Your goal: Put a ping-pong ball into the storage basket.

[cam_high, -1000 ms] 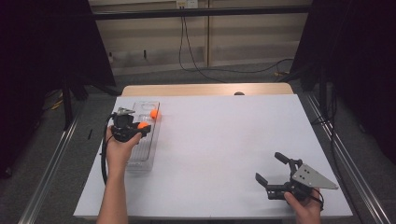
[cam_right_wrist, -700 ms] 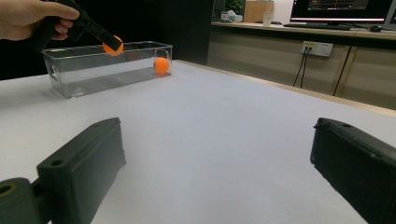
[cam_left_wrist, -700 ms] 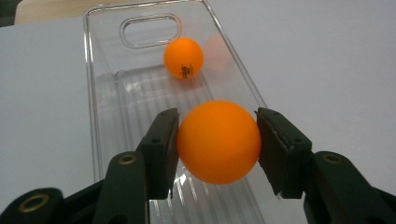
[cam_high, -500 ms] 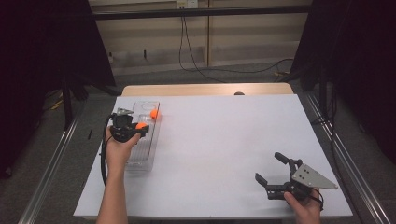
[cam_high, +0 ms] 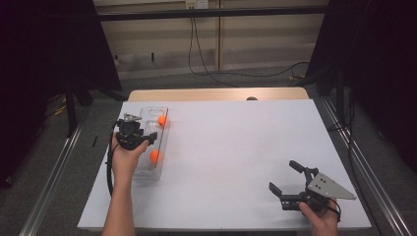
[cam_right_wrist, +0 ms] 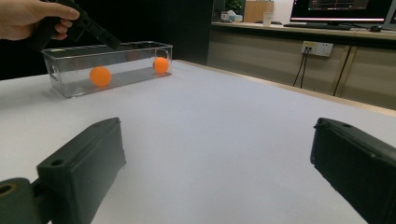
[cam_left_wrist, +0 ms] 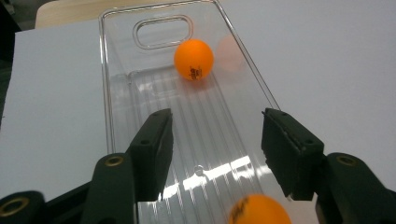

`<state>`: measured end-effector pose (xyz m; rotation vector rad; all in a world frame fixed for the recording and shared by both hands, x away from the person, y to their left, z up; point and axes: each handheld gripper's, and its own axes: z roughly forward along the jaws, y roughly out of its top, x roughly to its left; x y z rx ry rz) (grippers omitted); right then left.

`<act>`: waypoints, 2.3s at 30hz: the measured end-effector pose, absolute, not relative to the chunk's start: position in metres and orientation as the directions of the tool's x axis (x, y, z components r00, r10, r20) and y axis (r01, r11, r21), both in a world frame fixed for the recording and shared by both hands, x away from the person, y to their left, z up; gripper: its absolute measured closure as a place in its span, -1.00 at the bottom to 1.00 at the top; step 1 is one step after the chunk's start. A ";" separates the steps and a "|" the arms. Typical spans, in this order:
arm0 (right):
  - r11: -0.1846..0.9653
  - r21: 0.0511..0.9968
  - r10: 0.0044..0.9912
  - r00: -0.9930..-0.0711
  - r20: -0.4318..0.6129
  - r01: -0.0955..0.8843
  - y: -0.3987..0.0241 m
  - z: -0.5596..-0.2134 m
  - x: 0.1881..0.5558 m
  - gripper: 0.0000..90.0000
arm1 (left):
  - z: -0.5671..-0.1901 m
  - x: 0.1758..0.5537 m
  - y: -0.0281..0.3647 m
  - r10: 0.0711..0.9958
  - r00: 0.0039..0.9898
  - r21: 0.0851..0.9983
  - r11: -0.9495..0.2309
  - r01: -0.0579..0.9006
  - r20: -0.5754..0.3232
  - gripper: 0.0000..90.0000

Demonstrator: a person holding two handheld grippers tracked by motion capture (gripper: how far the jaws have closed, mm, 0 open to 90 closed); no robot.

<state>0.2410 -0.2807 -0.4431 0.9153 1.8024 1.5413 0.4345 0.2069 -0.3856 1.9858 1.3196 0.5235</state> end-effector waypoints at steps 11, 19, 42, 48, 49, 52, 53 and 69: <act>0.085 0.988 0.811 -0.586 0.005 0.125 -0.281 -0.443 0.241 -0.95 | -0.380 0.429 0.205 0.903 0.422 0.748 -0.227 0.623 -0.078 -0.24; 0.083 0.989 0.813 -0.582 0.006 0.126 -0.282 -0.443 0.241 -0.95 | -0.378 0.422 0.201 0.887 0.448 0.767 -0.211 0.606 -0.110 -0.44; 0.077 0.989 0.813 -0.582 0.010 0.125 -0.282 -0.443 0.241 -0.95 | -0.378 0.394 0.196 0.849 0.517 0.809 -0.226 0.543 -0.111 -0.70; 0.081 0.989 0.813 -0.582 0.007 0.125 -0.282 -0.443 0.241 -0.95 | -0.380 0.389 0.197 0.851 0.515 0.810 -0.228 0.540 -0.103 -0.76; 0.081 0.989 0.812 -0.583 0.007 0.125 -0.282 -0.443 0.241 -0.95 | -0.380 0.388 0.197 0.851 0.514 0.813 -0.223 0.538 -0.107 -0.79; 0.081 0.989 0.812 -0.583 0.007 0.125 -0.281 -0.443 0.241 -0.95 | -0.381 0.386 0.199 0.847 0.515 0.826 -0.197 0.528 -0.128 -0.81; 0.081 0.989 0.812 -0.584 0.008 0.125 -0.281 -0.443 0.241 -0.95 | -0.381 0.385 0.199 0.845 0.520 0.827 -0.201 0.525 -0.125 -0.82; 0.080 0.989 0.812 -0.584 0.008 0.125 -0.281 -0.443 0.241 -0.95 | -0.387 0.371 0.209 0.800 0.576 0.864 -0.162 0.476 -0.168 -0.91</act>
